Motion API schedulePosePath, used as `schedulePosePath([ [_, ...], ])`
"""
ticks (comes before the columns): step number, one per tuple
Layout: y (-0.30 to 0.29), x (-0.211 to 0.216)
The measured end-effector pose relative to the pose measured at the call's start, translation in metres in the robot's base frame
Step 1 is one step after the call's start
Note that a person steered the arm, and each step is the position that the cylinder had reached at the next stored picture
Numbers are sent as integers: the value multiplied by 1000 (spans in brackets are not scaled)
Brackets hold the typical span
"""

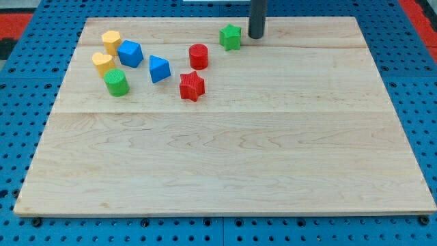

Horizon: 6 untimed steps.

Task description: Point your arm at the blue triangle

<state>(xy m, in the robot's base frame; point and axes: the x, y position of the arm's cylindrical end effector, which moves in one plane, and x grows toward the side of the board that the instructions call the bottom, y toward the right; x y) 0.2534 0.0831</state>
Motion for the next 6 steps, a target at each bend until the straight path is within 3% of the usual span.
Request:
schedulePosePath([
  [3, -114, 2],
  [4, -78, 17],
  [5, -34, 70],
  [6, -46, 97],
])
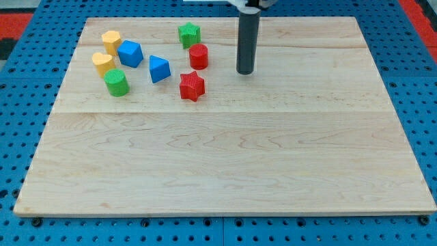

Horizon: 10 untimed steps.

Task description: Point your arm at the blue triangle

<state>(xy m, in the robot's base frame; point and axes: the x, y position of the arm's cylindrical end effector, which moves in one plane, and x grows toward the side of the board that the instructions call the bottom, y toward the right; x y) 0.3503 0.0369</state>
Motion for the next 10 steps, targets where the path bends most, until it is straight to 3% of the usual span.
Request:
schedulePosePath([
  [2, -9, 0],
  [3, 12, 18],
  [4, -4, 55],
  [6, 32, 60],
  [7, 56, 121],
  [8, 7, 173],
  [9, -82, 149],
  [10, -100, 116],
])
